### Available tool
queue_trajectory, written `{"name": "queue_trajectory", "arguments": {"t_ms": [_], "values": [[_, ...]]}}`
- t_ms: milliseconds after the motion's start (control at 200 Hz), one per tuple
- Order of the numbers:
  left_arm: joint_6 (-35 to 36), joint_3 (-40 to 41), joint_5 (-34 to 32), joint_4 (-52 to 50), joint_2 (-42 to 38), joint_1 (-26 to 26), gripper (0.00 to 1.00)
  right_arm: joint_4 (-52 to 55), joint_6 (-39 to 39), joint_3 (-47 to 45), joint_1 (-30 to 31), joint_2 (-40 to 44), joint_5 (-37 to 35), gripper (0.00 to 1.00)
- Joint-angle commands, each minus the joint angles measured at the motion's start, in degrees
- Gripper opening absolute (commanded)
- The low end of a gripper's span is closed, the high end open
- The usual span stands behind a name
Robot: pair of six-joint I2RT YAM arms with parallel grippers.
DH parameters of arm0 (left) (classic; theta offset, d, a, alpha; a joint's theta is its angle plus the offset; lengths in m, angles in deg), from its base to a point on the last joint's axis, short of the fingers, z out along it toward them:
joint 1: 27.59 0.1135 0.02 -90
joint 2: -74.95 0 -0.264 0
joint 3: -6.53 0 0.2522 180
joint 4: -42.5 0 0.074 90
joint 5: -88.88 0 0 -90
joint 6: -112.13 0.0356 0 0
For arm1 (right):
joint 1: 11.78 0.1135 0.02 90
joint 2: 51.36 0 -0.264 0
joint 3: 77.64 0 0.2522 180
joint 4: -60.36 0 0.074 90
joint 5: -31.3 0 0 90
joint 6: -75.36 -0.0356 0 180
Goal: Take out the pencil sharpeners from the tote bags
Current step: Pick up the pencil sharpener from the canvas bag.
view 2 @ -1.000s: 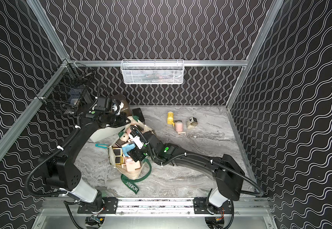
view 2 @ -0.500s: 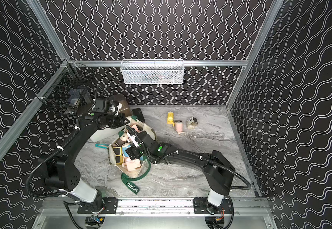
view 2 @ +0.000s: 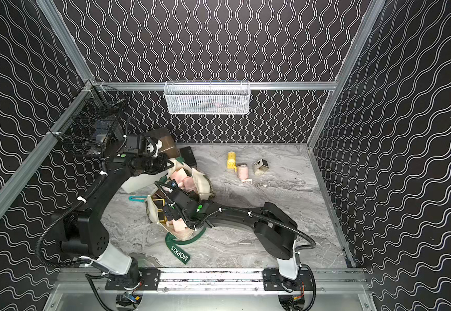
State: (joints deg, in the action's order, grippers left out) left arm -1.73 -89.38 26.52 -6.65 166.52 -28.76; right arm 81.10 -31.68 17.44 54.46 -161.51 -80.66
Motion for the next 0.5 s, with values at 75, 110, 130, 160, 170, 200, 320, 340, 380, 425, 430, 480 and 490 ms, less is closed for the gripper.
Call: {"name": "queue_trajectory", "arguments": {"t_ms": [75,110,130,160,170,200,320,340,380,425,430,480,490], "values": [[0.1,0.1,0.1,0.2,-0.5,0.6,0.00,1.4,-1.3,2.3,-0.3,-3.1,-5.3,1.00],[0.1,0.1,0.2,0.2,-0.5,0.6,0.00,1.8,-1.5,3.0,-0.2,-3.8,-5.6,1.00],[0.1,0.1,0.2,0.2,-0.6,0.6,0.00,2.4,-1.9,3.4,-0.3,-4.2,-5.8,1.00],[0.1,0.1,0.2,0.2,-0.6,0.6,0.00,3.1,-2.4,3.9,-0.3,-4.7,-5.8,0.99],[0.1,0.1,0.2,0.2,-0.6,0.6,0.00,3.3,-2.5,4.0,-0.3,-4.8,-5.8,0.99],[0.1,0.1,0.2,0.2,-0.6,0.6,0.00,3.5,-2.7,4.2,-0.3,-5.2,-5.7,0.98],[0.0,0.1,0.3,0.2,-0.6,0.7,0.00,4.7,-3.2,4.4,-0.3,-5.1,-5.6,0.94],[0.0,0.1,0.3,0.2,-0.6,0.7,0.00,4.5,-3.0,4.0,-0.3,-4.7,-5.5,0.93],[0.1,0.1,0.2,0.2,-0.6,0.7,0.00,3.8,-2.7,3.1,-0.2,-3.7,-5.3,0.92],[0.1,0.2,0.2,0.2,-0.6,0.7,0.00,3.4,-2.5,2.1,-0.2,-2.3,-5.0,0.89],[0.1,0.2,0.2,0.2,-0.7,0.7,0.00,3.4,-2.4,2.0,-0.2,-2.2,-5.0,0.89],[0.1,0.2,0.3,0.2,-0.6,0.7,0.00,3.1,-2.2,1.0,-0.2,-0.5,-4.3,0.88],[0.1,0.2,0.2,0.2,-0.7,0.7,0.00,3.1,-2.1,0.8,-0.2,-0.1,-4.1,0.87]]}}
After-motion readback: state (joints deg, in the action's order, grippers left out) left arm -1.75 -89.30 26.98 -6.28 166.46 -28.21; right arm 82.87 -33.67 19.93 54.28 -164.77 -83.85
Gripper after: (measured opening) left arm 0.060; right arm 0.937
